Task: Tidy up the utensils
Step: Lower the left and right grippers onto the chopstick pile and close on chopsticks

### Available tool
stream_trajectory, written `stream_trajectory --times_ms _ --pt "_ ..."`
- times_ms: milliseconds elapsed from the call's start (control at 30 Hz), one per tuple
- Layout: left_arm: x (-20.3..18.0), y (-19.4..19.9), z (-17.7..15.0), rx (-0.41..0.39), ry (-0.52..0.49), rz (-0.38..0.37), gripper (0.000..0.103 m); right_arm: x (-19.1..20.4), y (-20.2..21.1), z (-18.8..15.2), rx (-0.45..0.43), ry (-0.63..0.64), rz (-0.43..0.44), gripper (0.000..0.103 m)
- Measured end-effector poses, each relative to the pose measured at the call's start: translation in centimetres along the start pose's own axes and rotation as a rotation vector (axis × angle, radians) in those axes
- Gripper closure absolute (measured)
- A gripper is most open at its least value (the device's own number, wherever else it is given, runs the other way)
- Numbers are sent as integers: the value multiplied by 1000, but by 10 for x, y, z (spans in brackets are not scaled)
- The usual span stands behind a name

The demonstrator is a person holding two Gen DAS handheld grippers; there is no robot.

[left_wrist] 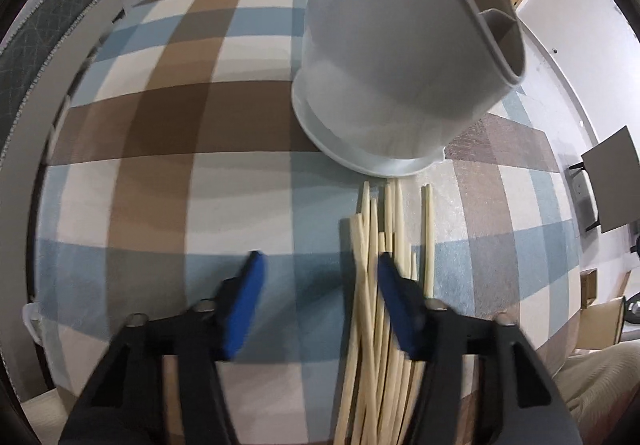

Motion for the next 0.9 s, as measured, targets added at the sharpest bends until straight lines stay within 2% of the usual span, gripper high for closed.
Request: stream_trajectory --times_ms 167,233,300,333,367,500,633,833,900 --pt "-9 -2 3 13 -11 -7 68 -2 -5 -2 22 -20 12 1" --pt "-15 -1 2 14 -26 -8 74 -3 -8 -3 30 -22 12 1" --pt "-16 -2 4 9 -45 25 90 -3 -10 -4 37 -23 12 1" --pt "-18 -2 3 8 -56 29 93 -2 -10 -4 42 -24 12 1" --pt "-21 -1 1 17 -50 4 100 -2 -11 -5 44 -23 13 1" --pt "-21 3 -3 6 -34 -3 101 -3 -12 -4 46 -20 5 1" --pt "-9 15 3 -33 32 -40 101 -1 -15 -6 52 -19 6 2" --pt "6 56 -5 -111 79 -87 101 -3 -28 -20 127 -34 2 21" --pt "11 73 -7 -144 87 -111 101 -4 -34 -27 167 -38 -6 30"
Point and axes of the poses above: each gripper's, at about its wrist camera, not at the fingertips, and y roughly against the way its jaws point, x to its left, z to its top, the point moved 8 cm from there along -y, roughly the way its jaws point, and after that the axes turned 10 degrees about z, right-handed, at the moved point
